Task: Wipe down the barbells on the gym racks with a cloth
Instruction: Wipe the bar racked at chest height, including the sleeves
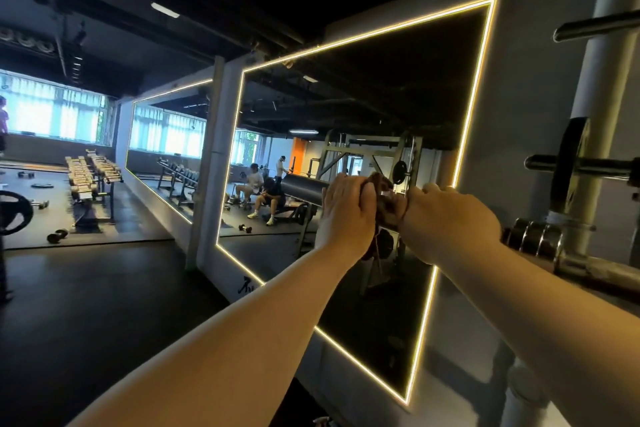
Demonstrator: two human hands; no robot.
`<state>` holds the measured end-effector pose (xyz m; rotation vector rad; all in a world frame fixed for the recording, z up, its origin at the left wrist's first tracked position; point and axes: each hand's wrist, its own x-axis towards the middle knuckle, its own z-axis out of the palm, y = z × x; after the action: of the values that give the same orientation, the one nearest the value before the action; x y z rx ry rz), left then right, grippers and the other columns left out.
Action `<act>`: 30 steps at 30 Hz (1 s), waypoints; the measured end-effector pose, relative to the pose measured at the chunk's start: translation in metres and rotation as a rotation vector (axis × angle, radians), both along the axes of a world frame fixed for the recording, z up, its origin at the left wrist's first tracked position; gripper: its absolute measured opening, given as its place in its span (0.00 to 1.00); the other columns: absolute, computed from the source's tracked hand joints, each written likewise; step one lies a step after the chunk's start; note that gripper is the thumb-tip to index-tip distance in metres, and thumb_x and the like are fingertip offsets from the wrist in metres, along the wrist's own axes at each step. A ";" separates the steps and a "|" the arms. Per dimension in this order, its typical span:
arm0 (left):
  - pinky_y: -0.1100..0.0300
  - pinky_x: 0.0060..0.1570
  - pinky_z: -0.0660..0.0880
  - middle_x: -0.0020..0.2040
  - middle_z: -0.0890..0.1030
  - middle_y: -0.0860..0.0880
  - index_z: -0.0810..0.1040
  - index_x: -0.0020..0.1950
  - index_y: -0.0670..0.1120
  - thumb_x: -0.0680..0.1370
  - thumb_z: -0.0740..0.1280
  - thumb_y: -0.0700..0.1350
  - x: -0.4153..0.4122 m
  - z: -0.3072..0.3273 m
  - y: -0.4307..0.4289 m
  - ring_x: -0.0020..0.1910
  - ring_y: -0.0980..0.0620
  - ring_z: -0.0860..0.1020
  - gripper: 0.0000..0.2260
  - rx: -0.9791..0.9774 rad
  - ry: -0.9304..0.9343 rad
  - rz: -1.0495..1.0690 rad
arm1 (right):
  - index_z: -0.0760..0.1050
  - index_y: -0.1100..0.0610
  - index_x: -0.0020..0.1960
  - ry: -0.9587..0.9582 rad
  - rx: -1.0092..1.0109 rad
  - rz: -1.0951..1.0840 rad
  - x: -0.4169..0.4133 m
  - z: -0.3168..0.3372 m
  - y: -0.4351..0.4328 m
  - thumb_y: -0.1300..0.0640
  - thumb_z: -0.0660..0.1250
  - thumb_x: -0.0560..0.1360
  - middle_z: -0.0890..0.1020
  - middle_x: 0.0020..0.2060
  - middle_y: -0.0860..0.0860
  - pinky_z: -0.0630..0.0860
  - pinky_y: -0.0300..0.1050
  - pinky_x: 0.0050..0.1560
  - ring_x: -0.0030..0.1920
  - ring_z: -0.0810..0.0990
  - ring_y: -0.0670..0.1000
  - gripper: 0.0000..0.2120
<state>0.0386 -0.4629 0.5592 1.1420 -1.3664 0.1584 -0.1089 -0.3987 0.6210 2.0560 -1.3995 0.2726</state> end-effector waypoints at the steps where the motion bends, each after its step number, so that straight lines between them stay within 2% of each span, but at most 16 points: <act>1: 0.49 0.67 0.69 0.56 0.71 0.55 0.72 0.56 0.53 0.85 0.51 0.54 -0.008 0.003 0.000 0.60 0.56 0.68 0.12 0.013 0.064 -0.022 | 0.67 0.55 0.73 0.015 0.003 -0.006 0.000 0.000 0.000 0.47 0.58 0.84 0.74 0.57 0.54 0.76 0.54 0.59 0.61 0.77 0.58 0.21; 3: 0.55 0.68 0.63 0.54 0.73 0.55 0.74 0.53 0.51 0.83 0.50 0.55 -0.023 0.006 0.003 0.59 0.58 0.68 0.15 0.014 0.085 -0.089 | 0.63 0.53 0.77 0.030 0.008 -0.002 0.000 0.000 0.000 0.47 0.58 0.84 0.75 0.64 0.55 0.77 0.56 0.62 0.65 0.77 0.59 0.24; 5: 0.57 0.73 0.58 0.55 0.76 0.54 0.76 0.56 0.50 0.82 0.47 0.58 -0.027 0.002 0.008 0.62 0.59 0.69 0.21 -0.067 -0.063 -0.110 | 0.62 0.51 0.78 0.020 0.011 0.014 0.000 0.001 0.000 0.46 0.59 0.84 0.76 0.65 0.55 0.78 0.55 0.61 0.64 0.78 0.59 0.25; 6: 0.57 0.74 0.58 0.56 0.77 0.54 0.76 0.58 0.50 0.82 0.46 0.59 -0.023 -0.001 0.007 0.63 0.58 0.69 0.22 -0.098 -0.125 -0.112 | 0.62 0.51 0.78 0.019 0.007 0.019 -0.001 0.002 -0.002 0.46 0.59 0.84 0.77 0.63 0.54 0.78 0.55 0.61 0.62 0.79 0.59 0.24; 8: 0.56 0.70 0.64 0.57 0.75 0.54 0.75 0.60 0.50 0.84 0.46 0.59 -0.005 -0.006 0.001 0.63 0.57 0.70 0.22 -0.112 -0.174 -0.091 | 0.65 0.51 0.76 0.050 0.028 0.027 -0.001 0.004 -0.004 0.46 0.59 0.84 0.78 0.58 0.53 0.79 0.54 0.60 0.57 0.80 0.57 0.22; 10: 0.55 0.66 0.67 0.53 0.73 0.55 0.74 0.56 0.51 0.84 0.46 0.59 0.011 -0.005 -0.009 0.58 0.57 0.70 0.20 -0.090 -0.123 -0.039 | 0.69 0.51 0.70 0.034 0.105 0.023 -0.001 0.010 -0.007 0.48 0.59 0.84 0.78 0.51 0.50 0.79 0.55 0.60 0.52 0.80 0.54 0.17; 12: 0.50 0.66 0.68 0.48 0.71 0.57 0.71 0.49 0.52 0.84 0.50 0.55 0.021 0.000 -0.019 0.54 0.57 0.69 0.14 -0.044 -0.032 0.017 | 0.71 0.52 0.66 0.018 0.163 0.000 0.003 0.019 -0.010 0.49 0.58 0.84 0.78 0.47 0.49 0.77 0.55 0.61 0.50 0.79 0.52 0.13; 13: 0.48 0.67 0.68 0.47 0.71 0.58 0.70 0.47 0.52 0.85 0.52 0.53 0.020 0.003 -0.019 0.53 0.57 0.69 0.12 -0.028 0.005 0.035 | 0.71 0.52 0.66 0.017 0.144 0.008 0.008 0.023 -0.012 0.48 0.57 0.84 0.78 0.48 0.49 0.76 0.55 0.61 0.50 0.79 0.52 0.14; 15: 0.50 0.73 0.64 0.52 0.72 0.56 0.72 0.51 0.50 0.83 0.55 0.51 0.012 0.002 -0.018 0.59 0.56 0.67 0.09 -0.015 -0.017 0.048 | 0.70 0.54 0.68 -0.011 0.064 0.038 0.017 0.023 -0.015 0.44 0.55 0.85 0.78 0.52 0.51 0.76 0.57 0.61 0.53 0.79 0.54 0.18; 17: 0.56 0.76 0.59 0.60 0.74 0.51 0.74 0.59 0.46 0.80 0.56 0.53 0.006 -0.007 -0.013 0.65 0.54 0.67 0.15 -0.092 -0.131 0.047 | 0.67 0.53 0.72 -0.032 0.012 0.067 0.027 0.017 -0.022 0.39 0.53 0.84 0.78 0.61 0.53 0.74 0.60 0.65 0.61 0.78 0.57 0.23; 19: 0.57 0.72 0.64 0.60 0.74 0.52 0.73 0.60 0.48 0.83 0.51 0.59 0.015 -0.013 -0.013 0.64 0.55 0.69 0.19 -0.173 -0.170 -0.007 | 0.65 0.51 0.74 -0.056 0.023 0.071 0.035 0.012 -0.033 0.38 0.52 0.84 0.76 0.65 0.53 0.71 0.62 0.68 0.66 0.76 0.58 0.25; 21: 0.56 0.66 0.68 0.57 0.73 0.54 0.72 0.59 0.50 0.85 0.46 0.60 0.034 -0.012 -0.021 0.60 0.57 0.70 0.20 -0.169 -0.140 0.003 | 0.66 0.50 0.73 -0.022 0.051 0.070 0.040 0.013 -0.042 0.39 0.55 0.83 0.77 0.59 0.51 0.73 0.62 0.67 0.61 0.78 0.57 0.23; 23: 0.56 0.63 0.69 0.55 0.73 0.53 0.71 0.55 0.50 0.84 0.47 0.58 0.048 -0.003 -0.030 0.58 0.57 0.69 0.18 -0.112 -0.107 0.069 | 0.68 0.50 0.70 0.012 0.098 0.054 0.044 0.016 -0.048 0.43 0.58 0.83 0.75 0.51 0.50 0.75 0.61 0.63 0.56 0.78 0.56 0.20; 25: 0.56 0.64 0.68 0.53 0.72 0.53 0.70 0.52 0.50 0.86 0.51 0.53 0.050 0.000 -0.037 0.56 0.58 0.67 0.11 -0.075 -0.028 0.104 | 0.67 0.49 0.72 0.069 0.091 0.026 0.046 0.016 -0.053 0.44 0.59 0.82 0.76 0.52 0.50 0.75 0.61 0.62 0.56 0.78 0.57 0.20; 27: 0.56 0.66 0.66 0.53 0.72 0.54 0.71 0.52 0.50 0.86 0.53 0.48 0.039 0.000 -0.036 0.58 0.58 0.66 0.09 -0.074 0.027 0.089 | 0.68 0.48 0.71 0.113 0.086 0.008 0.047 0.016 -0.057 0.45 0.61 0.81 0.77 0.52 0.50 0.76 0.61 0.60 0.54 0.78 0.57 0.20; 30: 0.60 0.70 0.63 0.58 0.73 0.52 0.73 0.58 0.48 0.84 0.49 0.53 0.022 -0.009 -0.025 0.63 0.58 0.67 0.16 -0.158 -0.138 0.055 | 0.72 0.50 0.67 0.098 0.093 0.011 0.049 0.015 -0.066 0.46 0.62 0.81 0.79 0.47 0.49 0.77 0.59 0.59 0.48 0.79 0.56 0.17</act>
<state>0.0610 -0.4881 0.5499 1.0521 -1.4173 0.3846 -0.0599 -0.4652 0.6359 2.1233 -1.3645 0.1107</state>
